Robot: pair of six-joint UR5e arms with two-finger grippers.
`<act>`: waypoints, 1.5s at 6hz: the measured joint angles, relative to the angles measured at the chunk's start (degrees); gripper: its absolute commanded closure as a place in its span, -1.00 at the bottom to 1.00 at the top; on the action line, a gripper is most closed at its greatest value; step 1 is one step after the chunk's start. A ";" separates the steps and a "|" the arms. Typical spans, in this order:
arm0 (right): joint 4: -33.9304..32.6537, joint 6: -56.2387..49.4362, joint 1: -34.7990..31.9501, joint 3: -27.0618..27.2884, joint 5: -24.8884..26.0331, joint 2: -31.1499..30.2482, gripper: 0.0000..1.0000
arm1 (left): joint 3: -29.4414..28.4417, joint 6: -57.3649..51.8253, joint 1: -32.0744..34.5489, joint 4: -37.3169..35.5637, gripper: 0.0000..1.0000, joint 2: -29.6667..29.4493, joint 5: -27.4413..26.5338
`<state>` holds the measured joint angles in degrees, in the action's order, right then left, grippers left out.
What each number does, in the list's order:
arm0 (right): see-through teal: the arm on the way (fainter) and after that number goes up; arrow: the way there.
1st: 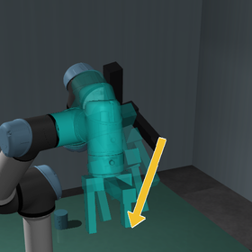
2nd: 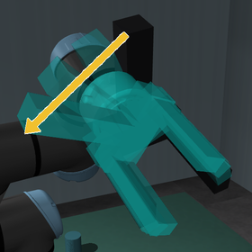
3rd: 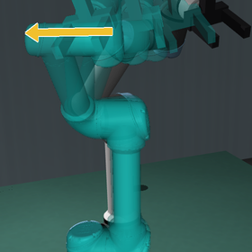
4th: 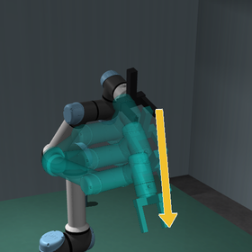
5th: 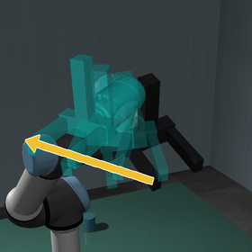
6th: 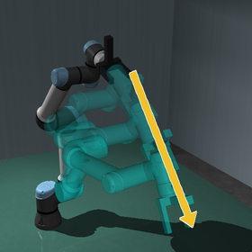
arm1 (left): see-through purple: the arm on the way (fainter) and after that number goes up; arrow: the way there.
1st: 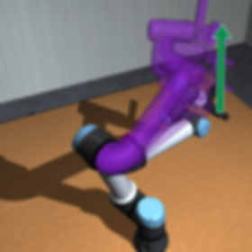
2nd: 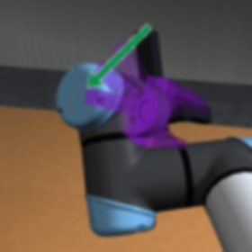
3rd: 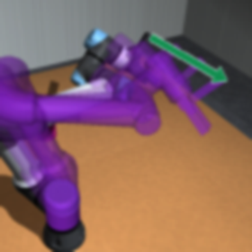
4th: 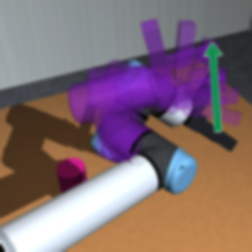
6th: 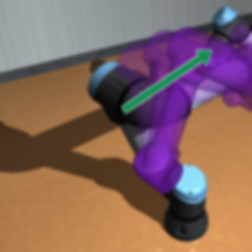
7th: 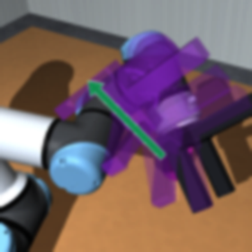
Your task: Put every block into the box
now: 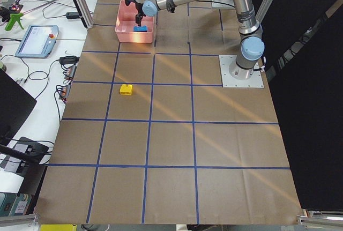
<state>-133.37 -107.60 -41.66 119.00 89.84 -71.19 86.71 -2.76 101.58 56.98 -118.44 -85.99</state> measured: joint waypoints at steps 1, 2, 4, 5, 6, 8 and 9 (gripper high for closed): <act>-0.05 0.01 0.00 -0.04 -0.02 -0.13 0.19 | -0.06 0.04 -4.27 0.94 -0.99 1.69 -0.43; -0.03 -0.01 0.00 -0.11 0.39 -0.36 0.19 | -0.29 0.12 -9.47 1.36 -0.99 2.75 -0.76; 0.27 0.18 -0.13 -0.33 1.13 -1.60 0.23 | -0.02 -1.87 -20.16 1.78 -0.99 1.91 -3.28; 0.43 0.58 -0.42 -0.37 0.78 -4.09 0.23 | -0.18 -5.90 -25.68 1.63 -0.99 0.49 -3.86; 0.68 1.18 -0.92 -0.39 -0.53 -7.51 0.26 | -0.29 -12.67 -30.20 1.25 -0.99 -1.04 -4.09; 4.01 6.18 -3.80 -3.35 -4.48 -13.03 0.26 | -0.09 -23.23 -34.80 -0.57 -0.99 -4.52 -4.38; 10.04 12.44 -6.80 -7.98 -5.35 -13.76 0.26 | -0.18 -24.47 -35.30 -1.39 -0.99 -5.92 -4.37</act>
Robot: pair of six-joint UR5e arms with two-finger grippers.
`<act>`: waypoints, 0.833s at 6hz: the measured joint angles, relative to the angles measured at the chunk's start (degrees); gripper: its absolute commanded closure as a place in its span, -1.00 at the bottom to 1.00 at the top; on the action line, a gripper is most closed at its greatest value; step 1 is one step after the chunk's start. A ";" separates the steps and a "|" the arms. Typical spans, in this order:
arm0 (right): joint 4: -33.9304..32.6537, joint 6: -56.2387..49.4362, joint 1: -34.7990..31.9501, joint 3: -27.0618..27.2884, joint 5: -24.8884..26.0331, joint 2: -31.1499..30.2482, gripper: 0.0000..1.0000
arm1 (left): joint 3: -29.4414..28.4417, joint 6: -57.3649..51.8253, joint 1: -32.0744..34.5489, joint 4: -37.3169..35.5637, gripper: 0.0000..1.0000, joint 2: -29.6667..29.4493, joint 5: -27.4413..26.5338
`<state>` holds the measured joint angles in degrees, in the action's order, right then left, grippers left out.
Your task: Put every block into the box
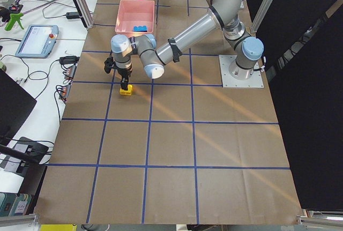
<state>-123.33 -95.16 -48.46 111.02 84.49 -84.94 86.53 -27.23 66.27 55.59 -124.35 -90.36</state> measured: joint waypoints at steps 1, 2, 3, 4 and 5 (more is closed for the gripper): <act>6.60 8.21 -3.89 -5.25 -0.39 0.02 0.25 | -0.58 -0.34 -0.13 -0.28 -0.98 -1.36 0.01; 11.15 17.70 -8.73 -9.38 -0.59 0.12 0.23 | -1.29 -0.43 -0.17 -0.88 -0.77 -3.15 -0.02; 12.73 27.46 -14.04 -11.38 -0.68 0.41 0.23 | -1.44 -0.54 -0.18 -1.69 -0.13 -4.30 -0.01; 12.90 37.88 -19.98 -12.60 -0.72 1.19 0.23 | -1.34 -0.69 -0.19 -2.13 0.31 -4.76 0.00; 12.71 48.41 -26.42 -14.86 -0.70 2.97 0.21 | -1.21 -0.74 -0.19 -2.24 0.53 -4.82 0.02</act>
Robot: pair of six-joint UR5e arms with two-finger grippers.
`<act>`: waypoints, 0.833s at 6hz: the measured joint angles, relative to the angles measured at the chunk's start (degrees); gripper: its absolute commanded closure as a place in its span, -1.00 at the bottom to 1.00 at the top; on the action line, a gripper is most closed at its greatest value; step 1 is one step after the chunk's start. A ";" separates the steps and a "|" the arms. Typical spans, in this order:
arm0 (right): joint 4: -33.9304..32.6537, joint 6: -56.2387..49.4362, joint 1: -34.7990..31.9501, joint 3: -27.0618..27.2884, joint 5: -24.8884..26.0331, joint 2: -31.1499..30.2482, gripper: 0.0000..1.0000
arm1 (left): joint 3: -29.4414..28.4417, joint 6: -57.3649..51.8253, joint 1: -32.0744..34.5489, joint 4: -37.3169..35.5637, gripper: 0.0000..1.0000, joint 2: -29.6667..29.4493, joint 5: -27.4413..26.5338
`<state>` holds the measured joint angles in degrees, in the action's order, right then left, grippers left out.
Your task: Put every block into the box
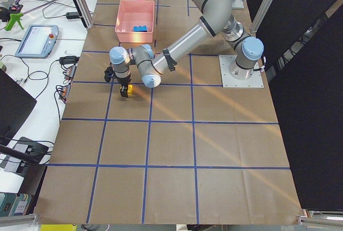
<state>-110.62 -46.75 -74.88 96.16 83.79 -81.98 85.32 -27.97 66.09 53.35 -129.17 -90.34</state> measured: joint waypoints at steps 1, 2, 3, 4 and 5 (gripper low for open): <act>-0.09 10.20 -6.41 -3.69 0.09 3.14 0.19 | 0.21 0.03 0.00 0.07 0.57 0.31 0.01; -0.06 20.61 -12.82 -8.59 0.33 7.62 0.19 | 0.49 0.11 0.09 0.28 0.66 1.05 0.05; 0.04 29.96 -18.47 -13.74 0.59 12.60 0.20 | 0.66 0.31 0.35 1.06 1.00 2.11 0.09; -0.07 36.74 -22.74 -17.30 0.73 17.56 0.19 | 0.76 0.49 0.62 2.56 1.00 3.17 0.11; -0.27 40.94 -25.17 -18.69 0.81 21.94 -0.20 | 0.85 0.51 0.70 3.71 1.00 3.76 0.09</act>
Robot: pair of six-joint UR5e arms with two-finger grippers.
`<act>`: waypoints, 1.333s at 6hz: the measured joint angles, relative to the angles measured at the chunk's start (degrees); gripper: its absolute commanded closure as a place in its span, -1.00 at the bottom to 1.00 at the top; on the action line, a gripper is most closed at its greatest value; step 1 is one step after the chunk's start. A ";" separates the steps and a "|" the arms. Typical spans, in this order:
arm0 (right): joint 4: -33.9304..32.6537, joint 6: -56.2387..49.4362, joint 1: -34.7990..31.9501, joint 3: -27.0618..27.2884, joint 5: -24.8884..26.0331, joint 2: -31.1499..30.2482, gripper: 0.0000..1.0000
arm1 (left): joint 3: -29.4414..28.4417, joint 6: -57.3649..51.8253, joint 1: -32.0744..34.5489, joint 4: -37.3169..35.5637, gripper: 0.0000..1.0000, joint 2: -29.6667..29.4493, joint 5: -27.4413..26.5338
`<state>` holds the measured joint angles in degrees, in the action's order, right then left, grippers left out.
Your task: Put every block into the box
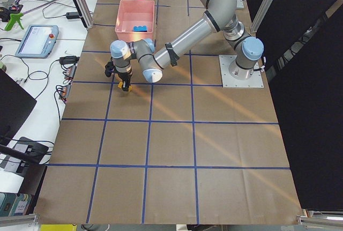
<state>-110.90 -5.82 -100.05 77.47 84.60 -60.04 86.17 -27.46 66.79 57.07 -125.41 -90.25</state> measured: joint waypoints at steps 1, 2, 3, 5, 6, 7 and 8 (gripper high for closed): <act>-0.01 1.96 -0.81 -0.13 0.00 2.54 -0.98 | 0.00 0.05 0.27 0.36 1.00 0.41 0.07; -0.09 2.66 -1.04 0.08 -0.19 3.79 -0.99 | -0.01 0.24 1.57 0.52 1.00 1.33 0.25; -0.28 2.82 -1.00 0.07 -0.49 4.16 -0.99 | -0.41 1.62 4.64 1.12 1.00 2.98 0.39; 0.19 2.62 -0.09 -1.15 -0.52 3.39 -1.00 | -2.31 10.18 14.99 2.64 1.00 6.44 0.96; 1.27 2.27 1.60 -1.64 -0.33 1.77 -1.00 | -4.24 15.46 20.83 2.78 1.00 6.82 1.81; 3.17 1.97 4.89 -1.64 -0.11 -0.47 -1.00 | -5.75 19.18 25.95 2.61 1.00 6.56 4.27; 4.77 1.21 8.92 -1.59 0.05 -2.09 -1.00 | -6.16 20.72 29.47 2.30 1.00 6.23 7.38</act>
<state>-106.12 -4.61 -91.12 75.89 84.65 -62.13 80.02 -6.74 96.26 59.37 -119.18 -82.87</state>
